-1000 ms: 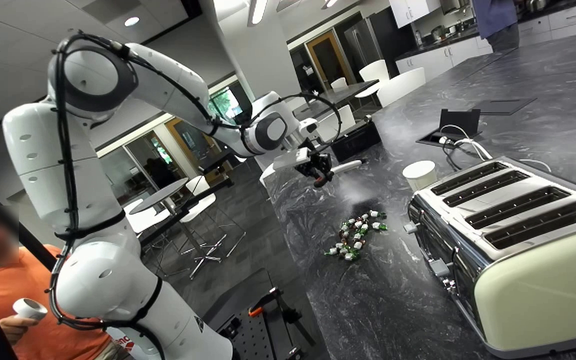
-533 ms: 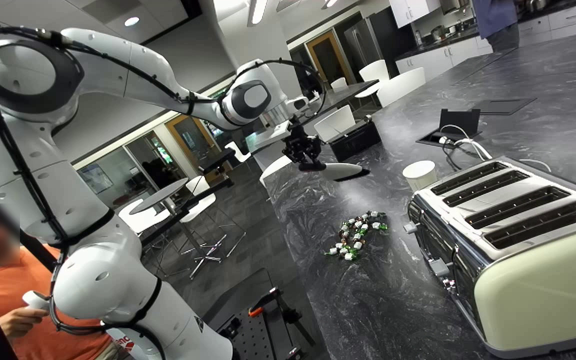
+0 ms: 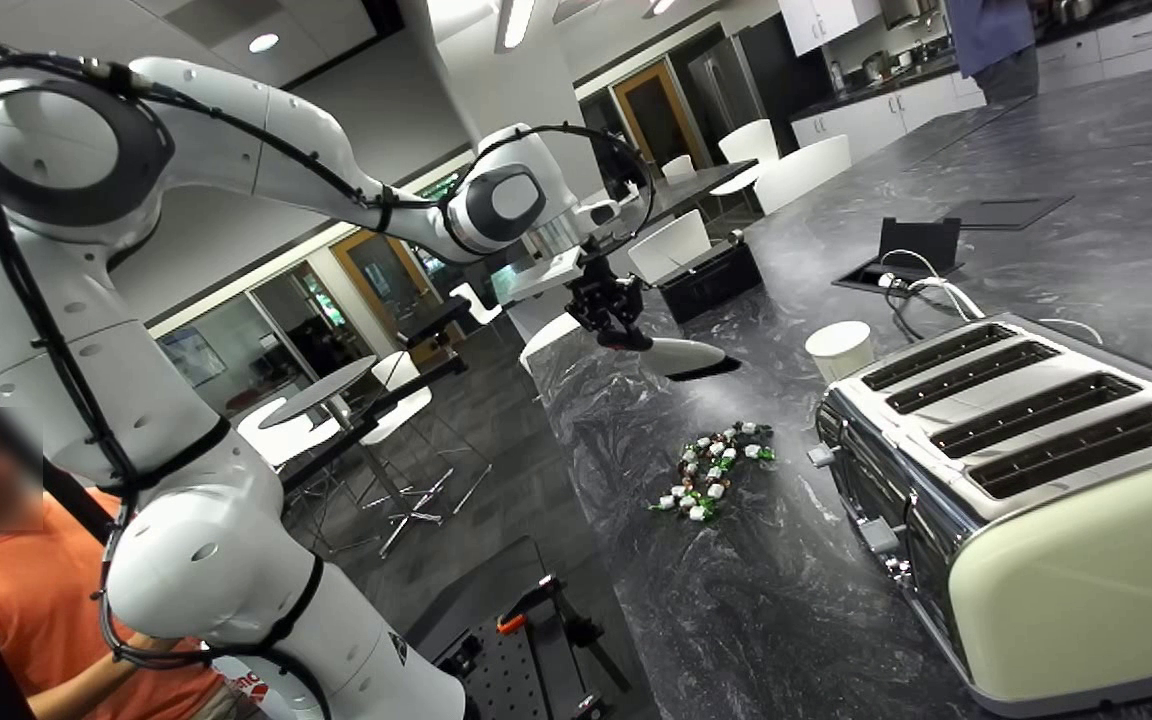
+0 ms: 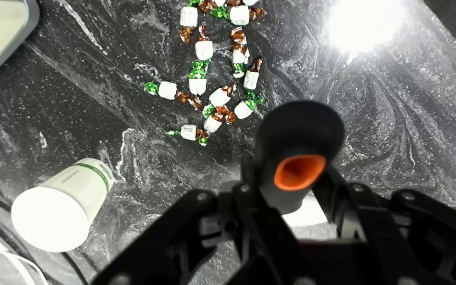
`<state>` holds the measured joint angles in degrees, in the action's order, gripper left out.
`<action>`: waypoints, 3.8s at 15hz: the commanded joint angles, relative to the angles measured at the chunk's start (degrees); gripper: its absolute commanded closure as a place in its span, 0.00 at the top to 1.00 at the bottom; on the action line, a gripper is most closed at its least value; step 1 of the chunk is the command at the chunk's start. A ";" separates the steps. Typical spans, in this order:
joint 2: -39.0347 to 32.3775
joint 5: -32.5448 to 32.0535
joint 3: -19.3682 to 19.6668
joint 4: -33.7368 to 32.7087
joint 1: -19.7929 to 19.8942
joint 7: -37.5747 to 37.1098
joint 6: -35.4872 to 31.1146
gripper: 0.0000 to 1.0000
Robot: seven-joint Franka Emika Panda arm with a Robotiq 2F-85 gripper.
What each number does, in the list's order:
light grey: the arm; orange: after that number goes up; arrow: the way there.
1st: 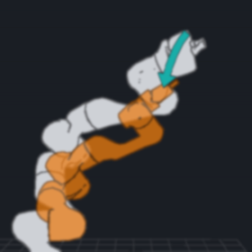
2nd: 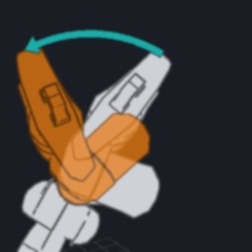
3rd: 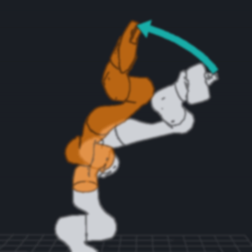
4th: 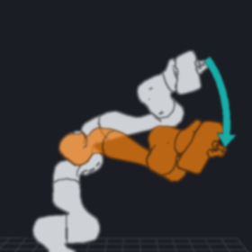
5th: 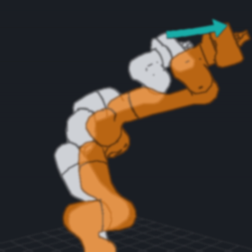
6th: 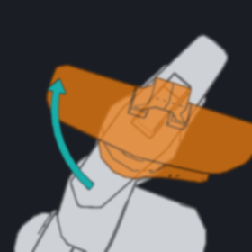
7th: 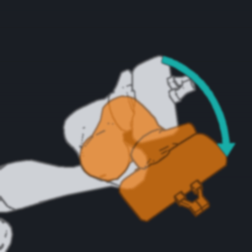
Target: Pick up the broom and sweep some of the candy to the right
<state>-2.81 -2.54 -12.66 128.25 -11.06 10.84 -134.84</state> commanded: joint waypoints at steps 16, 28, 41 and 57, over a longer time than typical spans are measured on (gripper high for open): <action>-7.42 -6.45 3.53 -0.32 0.58 -3.92 -14.22 0.14; -4.53 -3.52 4.60 8.43 3.17 -4.07 -14.20 0.14; 8.25 5.86 5.44 22.47 4.21 -0.22 -10.31 0.14; 18.34 3.64 8.48 32.17 4.49 -0.65 -1.85 0.14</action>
<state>11.10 2.52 -4.64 158.35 -7.04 9.98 -140.58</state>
